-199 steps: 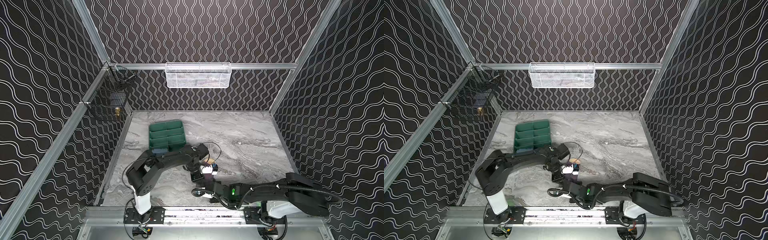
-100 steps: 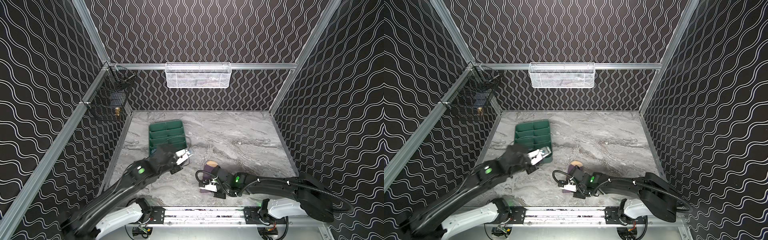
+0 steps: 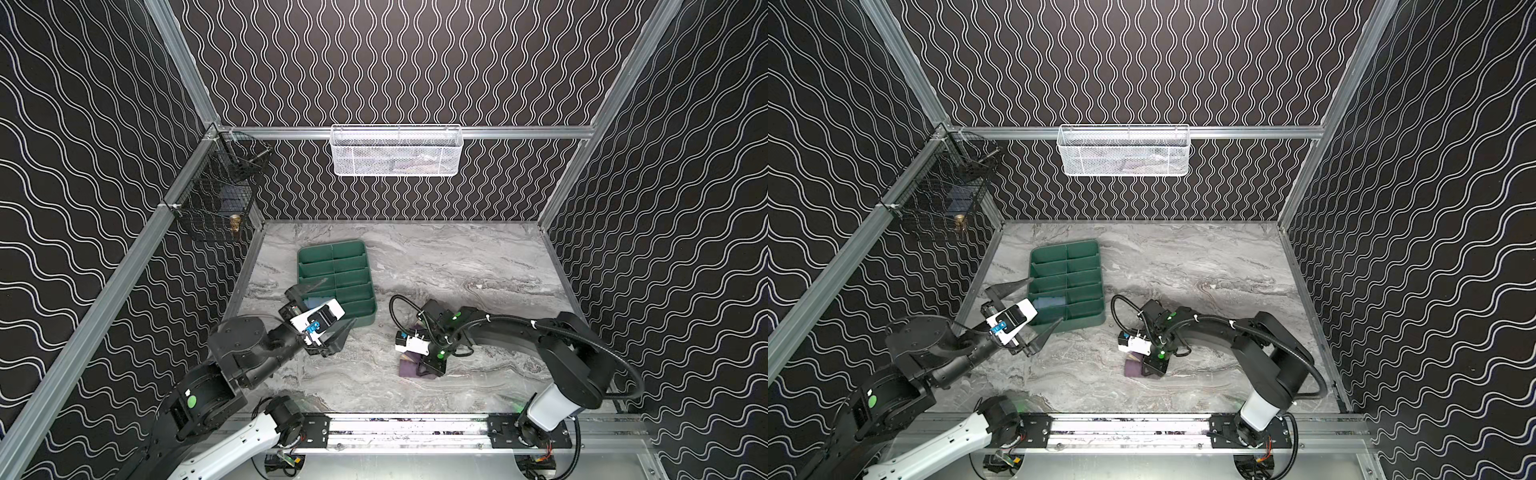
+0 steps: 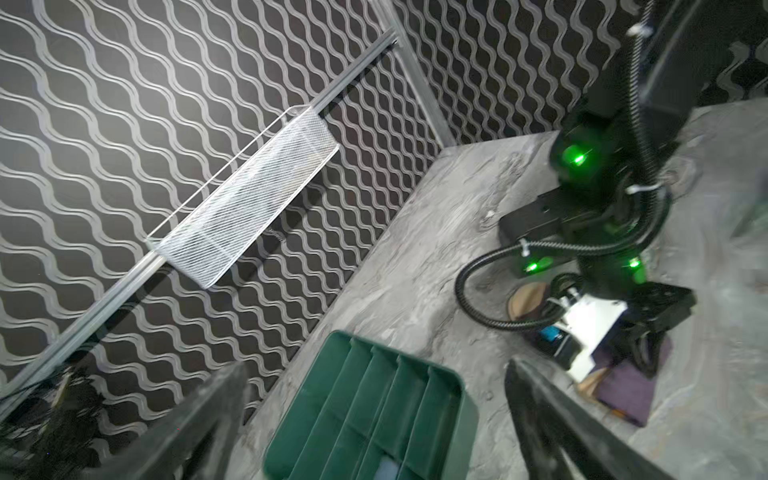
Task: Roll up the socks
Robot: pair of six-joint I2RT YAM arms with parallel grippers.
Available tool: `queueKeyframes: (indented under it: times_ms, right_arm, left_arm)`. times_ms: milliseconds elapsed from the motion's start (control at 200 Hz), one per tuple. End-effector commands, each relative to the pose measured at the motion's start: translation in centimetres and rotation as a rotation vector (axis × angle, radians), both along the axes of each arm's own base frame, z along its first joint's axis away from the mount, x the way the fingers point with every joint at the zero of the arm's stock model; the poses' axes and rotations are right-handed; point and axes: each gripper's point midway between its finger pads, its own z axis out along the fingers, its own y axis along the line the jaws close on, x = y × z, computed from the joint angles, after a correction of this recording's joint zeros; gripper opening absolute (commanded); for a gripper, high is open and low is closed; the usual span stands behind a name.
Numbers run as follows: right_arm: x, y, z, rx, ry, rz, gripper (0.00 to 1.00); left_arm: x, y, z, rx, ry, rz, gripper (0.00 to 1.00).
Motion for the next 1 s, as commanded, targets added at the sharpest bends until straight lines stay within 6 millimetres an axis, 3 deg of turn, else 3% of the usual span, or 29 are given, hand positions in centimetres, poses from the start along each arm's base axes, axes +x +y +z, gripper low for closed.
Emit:
queueKeyframes:
  times_ms: [0, 270, 350, 586, 781, 996]
  right_arm:
    - [-1.2, -0.8, -0.7, -0.048, 0.098, -0.018, 0.00]
    - [1.7, -2.6, -3.6, -0.185, 0.042, -0.105, 0.00]
    - [2.2, -3.1, -4.2, -0.216, 0.026, -0.115, 0.00]
    - [3.1, -3.8, -5.4, -0.260, -0.012, -0.120, 0.00]
    - [2.9, -4.0, -5.8, -0.276, 0.001, -0.115, 0.00]
    - [3.0, -3.8, -5.5, -0.266, 0.006, -0.117, 0.00]
  left_arm:
    - [-2.0, -3.6, -2.5, 0.054, 0.145, -0.219, 0.99]
    - [-2.0, -6.8, -10.5, 0.358, 0.345, -0.381, 0.93]
    - [-2.0, -7.5, -12.9, 0.445, 0.309, -0.373, 0.93]
    - [-3.4, -10.5, -23.4, 0.799, 0.129, -0.343, 0.91]
    - [-3.1, -13.6, -28.7, 0.812, 0.170, -0.333, 0.82]
    - [-3.7, -15.0, -32.6, 0.844, 0.257, -0.366, 0.70]
